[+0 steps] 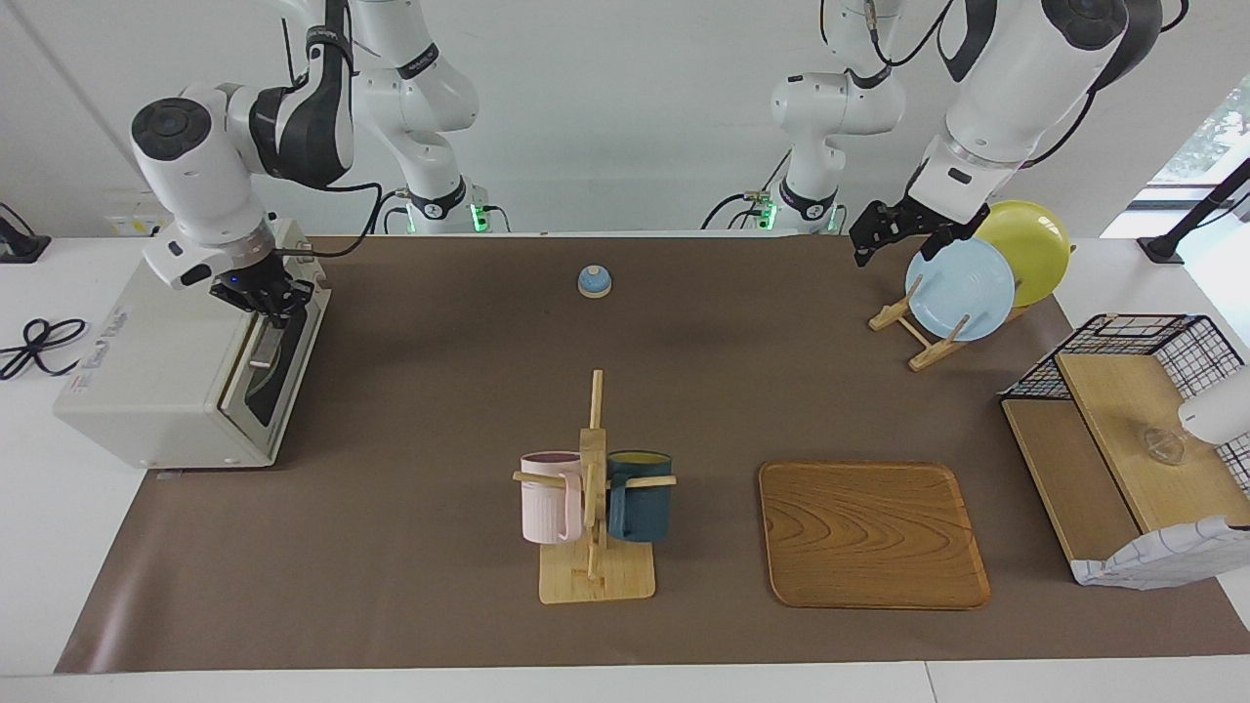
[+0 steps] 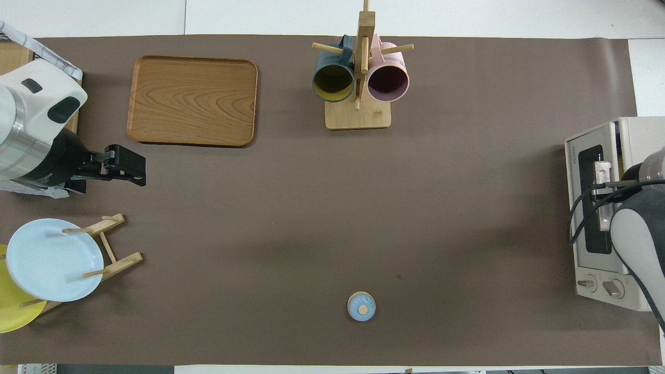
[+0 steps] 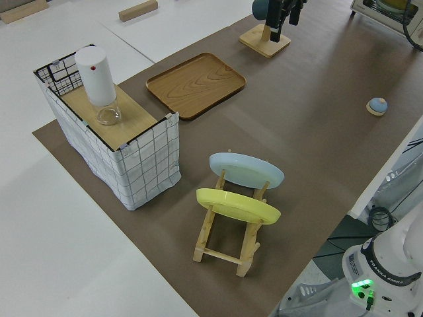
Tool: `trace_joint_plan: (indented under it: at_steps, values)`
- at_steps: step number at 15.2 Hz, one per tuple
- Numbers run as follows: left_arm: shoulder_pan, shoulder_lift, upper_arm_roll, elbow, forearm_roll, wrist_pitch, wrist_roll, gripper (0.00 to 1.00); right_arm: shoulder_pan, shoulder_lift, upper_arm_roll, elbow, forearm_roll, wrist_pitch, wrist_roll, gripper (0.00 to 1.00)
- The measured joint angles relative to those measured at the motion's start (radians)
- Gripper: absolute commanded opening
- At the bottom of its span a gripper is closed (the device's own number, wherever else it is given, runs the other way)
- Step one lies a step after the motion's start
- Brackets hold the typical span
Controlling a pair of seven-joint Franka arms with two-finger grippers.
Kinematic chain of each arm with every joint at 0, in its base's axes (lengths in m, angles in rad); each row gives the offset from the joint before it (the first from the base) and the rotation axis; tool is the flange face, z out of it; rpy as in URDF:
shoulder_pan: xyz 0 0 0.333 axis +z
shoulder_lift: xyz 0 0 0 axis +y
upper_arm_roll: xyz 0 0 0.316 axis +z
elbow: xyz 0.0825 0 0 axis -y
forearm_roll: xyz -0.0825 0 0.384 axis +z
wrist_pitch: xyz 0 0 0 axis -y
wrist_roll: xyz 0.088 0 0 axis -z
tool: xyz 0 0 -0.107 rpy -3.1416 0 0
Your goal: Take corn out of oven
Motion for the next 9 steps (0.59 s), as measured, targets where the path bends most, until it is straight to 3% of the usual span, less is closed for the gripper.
trace_joint_plan:
  at_steps: [9]
  values:
    - [0.000, 0.000, 0.000, 0.000, 0.000, 0.000, 0.000, 1.00, 0.103, 0.064, 0.019, -0.051, 0.037, 0.090, 0.064, 0.00]
